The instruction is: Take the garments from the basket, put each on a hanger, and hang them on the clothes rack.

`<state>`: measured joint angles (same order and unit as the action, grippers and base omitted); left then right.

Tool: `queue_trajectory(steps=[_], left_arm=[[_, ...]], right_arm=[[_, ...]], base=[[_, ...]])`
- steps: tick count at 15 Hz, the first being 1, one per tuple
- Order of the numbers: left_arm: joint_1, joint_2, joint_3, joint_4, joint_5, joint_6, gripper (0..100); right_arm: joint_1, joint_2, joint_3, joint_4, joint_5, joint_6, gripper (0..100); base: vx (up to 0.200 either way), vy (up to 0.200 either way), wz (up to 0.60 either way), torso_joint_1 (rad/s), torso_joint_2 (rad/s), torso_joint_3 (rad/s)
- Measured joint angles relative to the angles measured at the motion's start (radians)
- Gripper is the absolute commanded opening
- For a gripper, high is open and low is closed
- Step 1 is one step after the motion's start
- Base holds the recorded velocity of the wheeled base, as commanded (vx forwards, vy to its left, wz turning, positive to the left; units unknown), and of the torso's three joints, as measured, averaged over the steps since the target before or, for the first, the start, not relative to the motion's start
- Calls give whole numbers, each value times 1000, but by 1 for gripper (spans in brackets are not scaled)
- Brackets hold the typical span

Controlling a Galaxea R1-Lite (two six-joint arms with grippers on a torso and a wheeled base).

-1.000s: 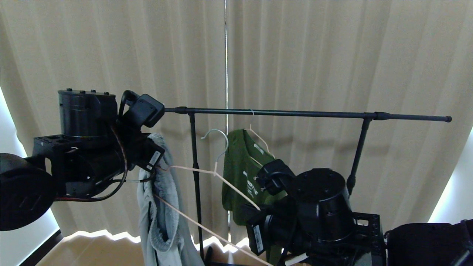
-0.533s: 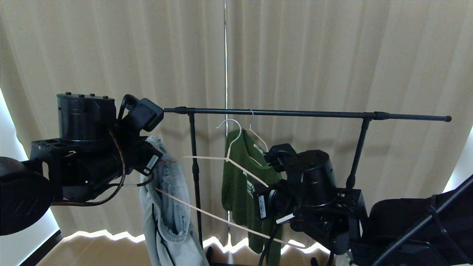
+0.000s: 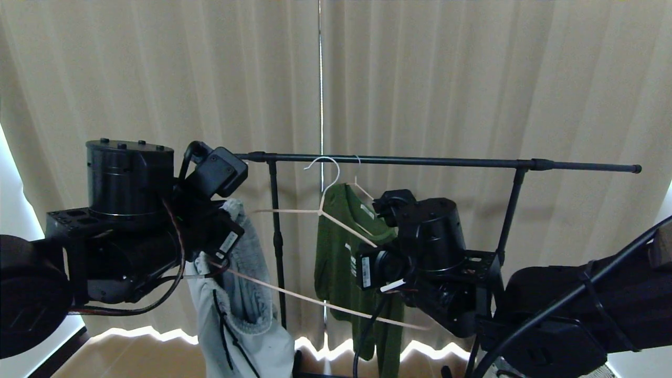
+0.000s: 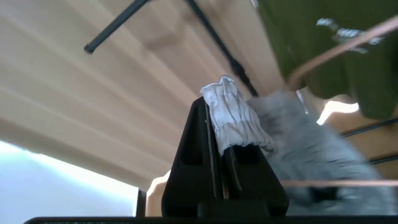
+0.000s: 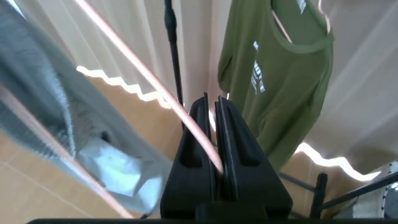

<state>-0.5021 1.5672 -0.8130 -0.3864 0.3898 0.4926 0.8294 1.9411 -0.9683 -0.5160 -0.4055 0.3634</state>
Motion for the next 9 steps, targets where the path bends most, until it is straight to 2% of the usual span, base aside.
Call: queue_trajectory(steps=[2, 4, 6, 9], left_arm=[[-30, -1, -10, -2, 1, -27, 0], [-56, 0, -35, 0, 1, -89, 0], [-62, 4, -60, -1, 2, -131, 0], [-60, 23, -101, 0, 1, -183, 0]], right_arm=[[8, 15, -23, 0, 0, 0, 0], [33, 32, -30, -36, 1, 0, 0], [67, 47, -30, -78, 2, -5, 0], [114, 57, -26, -73, 4, -4, 0]], base=[[0, 0, 0, 0, 0, 0], [0, 0, 0, 0, 0, 0], [0, 0, 0, 0, 0, 0], [0, 0, 0, 0, 0, 0]])
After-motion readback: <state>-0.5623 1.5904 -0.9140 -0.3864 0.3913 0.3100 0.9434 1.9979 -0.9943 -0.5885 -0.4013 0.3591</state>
